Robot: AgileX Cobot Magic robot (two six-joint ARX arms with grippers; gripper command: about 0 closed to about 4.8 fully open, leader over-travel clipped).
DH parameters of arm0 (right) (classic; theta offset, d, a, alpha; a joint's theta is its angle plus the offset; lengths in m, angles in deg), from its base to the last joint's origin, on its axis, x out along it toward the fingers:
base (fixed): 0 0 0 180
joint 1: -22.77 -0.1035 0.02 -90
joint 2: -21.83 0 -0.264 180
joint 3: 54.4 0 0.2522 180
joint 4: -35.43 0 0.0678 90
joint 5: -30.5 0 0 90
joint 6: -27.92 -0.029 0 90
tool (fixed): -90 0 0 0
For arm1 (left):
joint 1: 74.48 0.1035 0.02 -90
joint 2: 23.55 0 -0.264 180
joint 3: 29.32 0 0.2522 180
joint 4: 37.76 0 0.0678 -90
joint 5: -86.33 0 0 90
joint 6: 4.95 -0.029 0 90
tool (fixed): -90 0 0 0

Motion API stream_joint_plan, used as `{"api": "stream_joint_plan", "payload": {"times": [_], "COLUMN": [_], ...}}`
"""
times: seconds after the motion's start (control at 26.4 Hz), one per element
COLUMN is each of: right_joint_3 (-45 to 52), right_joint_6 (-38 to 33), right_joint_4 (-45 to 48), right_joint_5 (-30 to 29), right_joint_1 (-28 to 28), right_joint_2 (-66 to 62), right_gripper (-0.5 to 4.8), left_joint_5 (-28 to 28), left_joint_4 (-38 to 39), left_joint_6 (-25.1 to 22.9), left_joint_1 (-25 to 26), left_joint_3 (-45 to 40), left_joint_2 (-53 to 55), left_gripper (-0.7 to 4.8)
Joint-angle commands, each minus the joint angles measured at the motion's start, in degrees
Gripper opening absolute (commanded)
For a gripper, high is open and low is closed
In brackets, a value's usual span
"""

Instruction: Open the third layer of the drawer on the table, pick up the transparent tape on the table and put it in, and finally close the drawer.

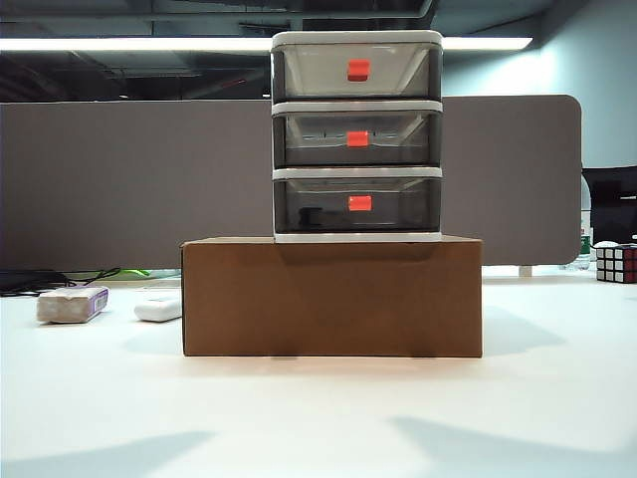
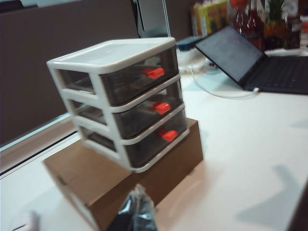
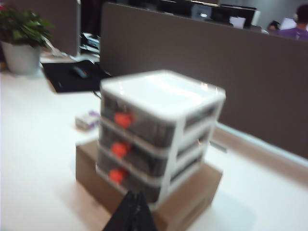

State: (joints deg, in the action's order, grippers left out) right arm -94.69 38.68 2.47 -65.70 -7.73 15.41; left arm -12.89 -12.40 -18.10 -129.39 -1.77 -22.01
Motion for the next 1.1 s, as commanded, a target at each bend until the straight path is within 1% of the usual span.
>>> {"api": "stream_joint_plan", "payload": {"times": [0.04, 0.15, 0.23, 0.34, 0.38, 0.42, 0.45, 0.49, 0.53, 0.64, 0.76, 0.87, 0.95, 0.98, 1.02, 1.1], "right_joint_3": [7.08, 12.85, 16.65, 21.66, 24.20, 25.68, 26.40, 26.49, 26.49, 26.47, 26.47, 26.47, 26.47, 26.47, 26.47, 26.47], "right_joint_6": [-1.44, -3.93, -3.96, -4.70, -5.79, -5.84, -5.84, -5.05, -4.35, -3.08, -2.36, -1.57, -1.75, -1.79, -1.73, -1.73], "right_joint_4": [1.70, 7.30, 11.82, 17.64, 20.28, 21.40, 21.64, 20.00, 19.21, 18.49, 18.58, 18.56, 18.60, 18.60, 18.60, 18.62], "right_joint_5": [0.28, -1.53, -1.62, -1.36, -1.22, -0.90, -0.90, -0.13, 0.11, 0.17, 0.59, 0.81, 0.63, 0.26, -0.35, -0.92], "right_joint_1": [0.07, -0.15, -0.04, -0.02, -0.02, -0.02, 0.02, 0.04, 0.02, 0.48, 1.88, 4.59, 7.23, 8.44, 11.34, 13.86], "right_joint_2": [4.35, 6.54, 6.45, 6.38, 6.40, 6.43, 6.43, 6.40, 6.40, 6.40, 6.43, 6.43, 6.43, 6.45, 6.45, 6.45], "right_gripper": [-0.05, -0.05, -0.05, -0.05, -0.05, -0.05, -0.05, -0.05, -0.05, -0.05, -0.05, -0.05, -0.05, -0.05, -0.05, -0.05], "left_joint_5": [-3.67, -3.63, -3.43, -3.50, -3.41, -3.28, -3.63, -4.07, -3.87, -1.88, 0.81, 4.31, 7.04, 9.25, 13.79, 17.25], "left_joint_4": [-2.14, -4.22, -6.51, -10.38, -14.47, -15.58, -14.95, -13.73, -13.22, -12.09, -12.00, -12.22, -13.03, -13.46, -13.84, -13.66], "left_joint_6": [4.92, 4.61, 4.68, 6.82, 8.15, 8.63, 8.41, 6.95, 6.49, 5.99, 5.09, 5.22, 6.34, 6.29, 6.29, 6.29], "left_joint_1": [0.22, 0.28, 0.63, 0.87, 0.87, 0.92, 0.96, 1.25, 1.70, 4.20, 9.09, 16.76, 22.91, 26.29, 31.65, 36.63], "left_joint_3": [-2.84, -5.49, -7.63, -10.54, -12.48, -13.38, -13.40, -13.40, -13.40, -13.40, -13.40, -13.40, -13.40, -13.40, -13.40, -13.40], "left_joint_2": [-1.42, -1.42, -1.42, -1.42, -1.42, -1.42, -1.42, -1.42, -1.42, -1.42, -1.42, -1.42, -1.42, -1.42, -1.42, -1.42], "left_gripper": [-0.06, -0.06, -0.06, -0.06, -0.06, -0.06, -0.06, -0.06, -0.06, -0.06, -0.06, -0.06, -0.06, -0.06, -0.06, -0.06]}}
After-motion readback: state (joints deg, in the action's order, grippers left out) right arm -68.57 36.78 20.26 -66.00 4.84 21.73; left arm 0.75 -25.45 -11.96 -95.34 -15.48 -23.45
